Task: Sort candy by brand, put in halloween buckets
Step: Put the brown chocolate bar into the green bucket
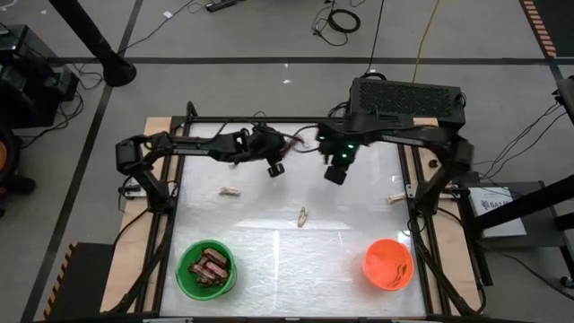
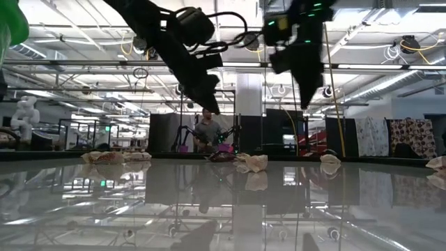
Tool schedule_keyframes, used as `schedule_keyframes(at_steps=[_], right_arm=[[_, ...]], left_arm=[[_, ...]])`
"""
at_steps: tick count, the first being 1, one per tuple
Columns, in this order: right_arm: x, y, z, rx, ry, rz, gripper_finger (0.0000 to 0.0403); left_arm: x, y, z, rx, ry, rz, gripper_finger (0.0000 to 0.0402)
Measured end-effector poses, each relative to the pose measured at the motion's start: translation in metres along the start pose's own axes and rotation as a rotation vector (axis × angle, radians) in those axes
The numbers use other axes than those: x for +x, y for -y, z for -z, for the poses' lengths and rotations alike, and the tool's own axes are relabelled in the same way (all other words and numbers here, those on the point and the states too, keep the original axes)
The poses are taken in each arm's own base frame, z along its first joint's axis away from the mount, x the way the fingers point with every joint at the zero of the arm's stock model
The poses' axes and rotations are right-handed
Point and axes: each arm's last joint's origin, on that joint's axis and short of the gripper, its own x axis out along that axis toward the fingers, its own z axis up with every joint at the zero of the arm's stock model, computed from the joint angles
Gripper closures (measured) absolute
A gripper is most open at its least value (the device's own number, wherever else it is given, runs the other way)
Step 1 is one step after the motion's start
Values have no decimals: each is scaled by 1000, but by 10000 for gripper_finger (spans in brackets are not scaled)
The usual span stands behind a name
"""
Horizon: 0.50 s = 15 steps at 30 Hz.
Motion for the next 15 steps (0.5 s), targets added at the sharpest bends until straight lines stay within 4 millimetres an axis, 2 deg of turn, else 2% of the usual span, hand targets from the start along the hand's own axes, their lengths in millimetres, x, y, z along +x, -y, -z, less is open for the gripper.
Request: schedule_keyframes(at_steps=[4,8,11,15], right_arm=[[-4,6,36,152,163,12,403],[3,4,67,314,293,-60,403],[11,2,82,375,383,-113,403],[20,-1,91,423,447,-163,403]], left_arm=[[5,-2,-4,-96,20,-31,195],[20,-9,-8,-136,-69,-3,145],[34,-16,-21,-147,-96,-15,123],[55,-21,-31,-187,-129,13,116]])
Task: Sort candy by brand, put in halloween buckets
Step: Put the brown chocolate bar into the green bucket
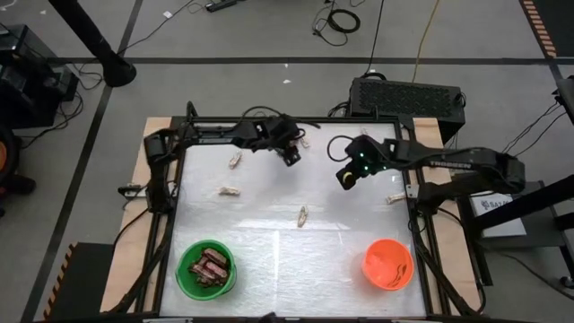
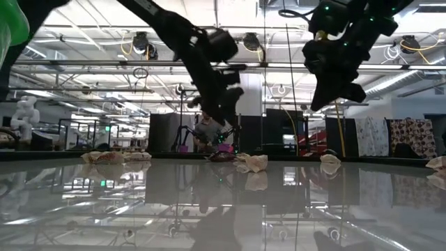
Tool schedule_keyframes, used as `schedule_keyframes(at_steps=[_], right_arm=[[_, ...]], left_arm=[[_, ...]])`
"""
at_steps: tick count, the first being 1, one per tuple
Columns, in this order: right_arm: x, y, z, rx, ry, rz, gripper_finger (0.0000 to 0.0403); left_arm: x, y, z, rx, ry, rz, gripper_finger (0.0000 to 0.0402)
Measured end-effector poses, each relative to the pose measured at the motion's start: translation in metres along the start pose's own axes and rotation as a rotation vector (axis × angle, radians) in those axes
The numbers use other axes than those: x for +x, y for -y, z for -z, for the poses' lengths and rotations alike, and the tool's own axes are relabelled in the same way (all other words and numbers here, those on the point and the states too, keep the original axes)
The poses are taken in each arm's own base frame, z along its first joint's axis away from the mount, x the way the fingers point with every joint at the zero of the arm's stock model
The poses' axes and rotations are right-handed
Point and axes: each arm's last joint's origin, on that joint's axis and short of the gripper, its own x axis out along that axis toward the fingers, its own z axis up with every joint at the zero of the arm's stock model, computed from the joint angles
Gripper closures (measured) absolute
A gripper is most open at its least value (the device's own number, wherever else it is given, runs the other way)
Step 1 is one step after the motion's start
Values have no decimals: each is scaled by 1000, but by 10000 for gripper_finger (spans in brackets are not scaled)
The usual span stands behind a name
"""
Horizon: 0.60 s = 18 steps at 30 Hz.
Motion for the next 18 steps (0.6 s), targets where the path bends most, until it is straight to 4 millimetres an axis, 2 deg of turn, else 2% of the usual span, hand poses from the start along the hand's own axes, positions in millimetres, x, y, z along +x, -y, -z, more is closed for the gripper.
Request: schedule_keyframes(at_steps=[4,8,13,18], right_arm=[[1,-2,4,18,-7,-8,403],[1,-8,8,3,-17,-23,403],[1,-13,12,-21,-27,-36,403],[1,-14,13,-25,-29,-39,403]], left_arm=[[22,-5,4,-131,-121,40,116],[43,-16,19,-263,-251,44,116],[48,-26,21,-309,-268,50,116],[55,-26,28,-301,-312,48,116]])
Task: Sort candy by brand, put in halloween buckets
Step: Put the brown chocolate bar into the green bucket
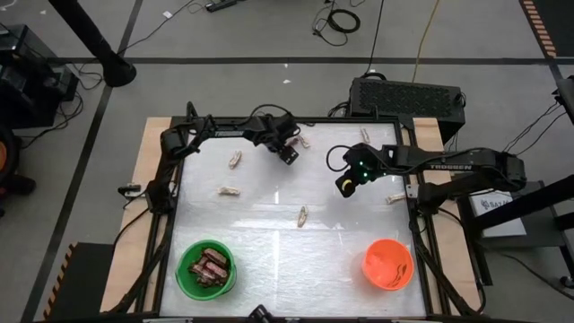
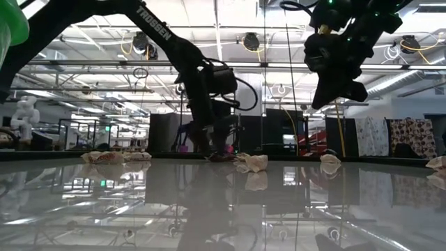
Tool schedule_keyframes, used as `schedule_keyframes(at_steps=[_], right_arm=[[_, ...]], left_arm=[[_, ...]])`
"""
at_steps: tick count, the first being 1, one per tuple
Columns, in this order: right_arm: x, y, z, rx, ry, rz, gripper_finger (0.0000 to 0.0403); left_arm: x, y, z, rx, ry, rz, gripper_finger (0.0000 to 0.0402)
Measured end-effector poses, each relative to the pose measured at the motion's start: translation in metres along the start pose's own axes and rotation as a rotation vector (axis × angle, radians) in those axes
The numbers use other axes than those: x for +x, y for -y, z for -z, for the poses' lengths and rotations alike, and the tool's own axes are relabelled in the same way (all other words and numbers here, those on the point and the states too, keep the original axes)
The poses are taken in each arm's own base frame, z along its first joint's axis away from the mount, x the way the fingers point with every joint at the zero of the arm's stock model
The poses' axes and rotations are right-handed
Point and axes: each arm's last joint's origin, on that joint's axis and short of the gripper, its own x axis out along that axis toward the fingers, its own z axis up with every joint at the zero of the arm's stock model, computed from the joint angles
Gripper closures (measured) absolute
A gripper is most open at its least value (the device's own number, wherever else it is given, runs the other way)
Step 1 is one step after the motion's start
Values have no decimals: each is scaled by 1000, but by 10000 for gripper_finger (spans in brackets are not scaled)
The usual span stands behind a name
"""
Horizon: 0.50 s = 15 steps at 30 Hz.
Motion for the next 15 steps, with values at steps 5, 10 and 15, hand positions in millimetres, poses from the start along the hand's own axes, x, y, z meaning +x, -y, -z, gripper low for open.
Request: schedule_keyframes(at_steps=[5,10,15], right_arm=[[0,0,0,22,1,0,403],[0,0,0,26,1,0,403],[0,0,-1,26,5,-3,403]], left_arm=[[11,-1,6,4,-61,-2,116],[17,0,6,7,-68,23,116],[17,-1,10,37,-111,21,132]])
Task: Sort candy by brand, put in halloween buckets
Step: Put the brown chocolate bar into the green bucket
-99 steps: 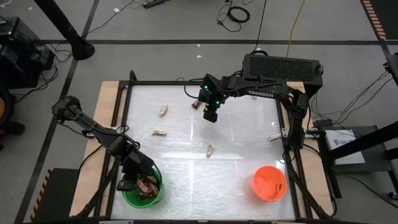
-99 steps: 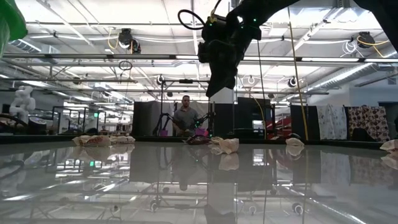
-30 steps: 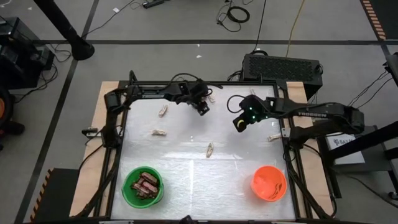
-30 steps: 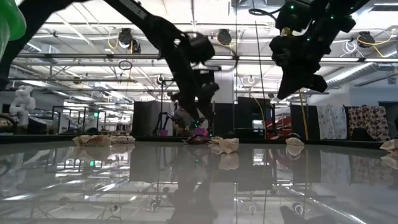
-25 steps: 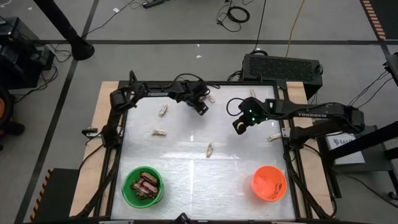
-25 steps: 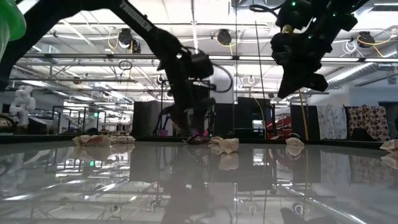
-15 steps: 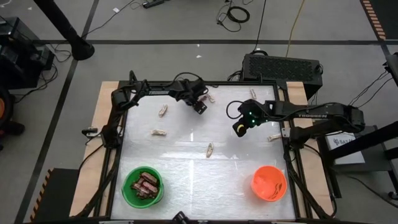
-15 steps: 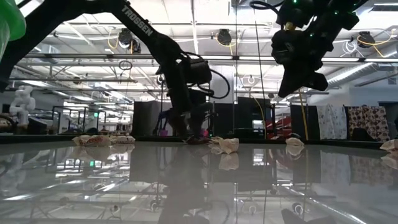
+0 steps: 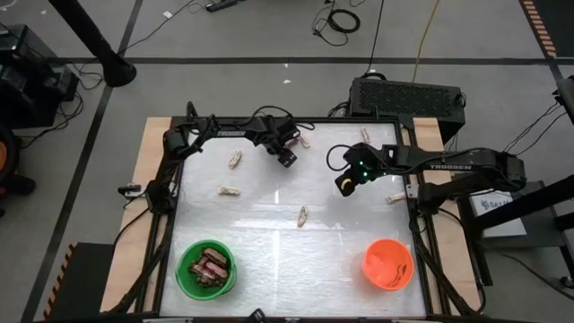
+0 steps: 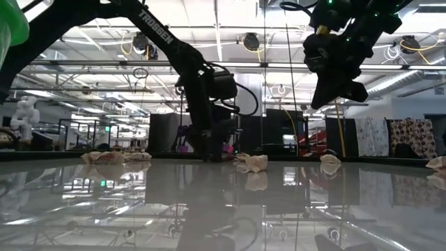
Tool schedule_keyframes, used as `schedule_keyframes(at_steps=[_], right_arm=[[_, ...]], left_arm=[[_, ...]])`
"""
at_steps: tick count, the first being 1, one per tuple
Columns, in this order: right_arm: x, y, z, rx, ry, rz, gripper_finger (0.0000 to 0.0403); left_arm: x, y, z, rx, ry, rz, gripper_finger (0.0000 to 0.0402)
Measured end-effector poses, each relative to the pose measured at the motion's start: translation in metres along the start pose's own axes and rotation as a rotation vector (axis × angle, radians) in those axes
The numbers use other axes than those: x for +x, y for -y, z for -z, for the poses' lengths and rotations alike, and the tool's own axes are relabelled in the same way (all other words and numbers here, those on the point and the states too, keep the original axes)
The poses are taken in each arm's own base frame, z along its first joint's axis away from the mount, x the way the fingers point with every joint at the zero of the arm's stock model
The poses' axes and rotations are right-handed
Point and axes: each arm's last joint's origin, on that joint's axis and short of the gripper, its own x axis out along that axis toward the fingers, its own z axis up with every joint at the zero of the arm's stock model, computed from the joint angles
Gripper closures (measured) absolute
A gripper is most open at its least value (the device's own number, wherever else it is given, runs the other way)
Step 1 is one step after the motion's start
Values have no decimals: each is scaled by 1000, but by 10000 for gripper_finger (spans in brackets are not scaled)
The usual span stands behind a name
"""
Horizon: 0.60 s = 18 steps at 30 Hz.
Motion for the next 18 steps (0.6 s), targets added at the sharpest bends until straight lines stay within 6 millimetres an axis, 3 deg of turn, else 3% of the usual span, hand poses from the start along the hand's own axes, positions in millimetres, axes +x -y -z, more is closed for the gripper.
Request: schedule_keyframes(at_steps=[18], right_arm=[[0,0,0,5,1,-1,403]], left_arm=[[-6,0,1,22,-63,3,368]])
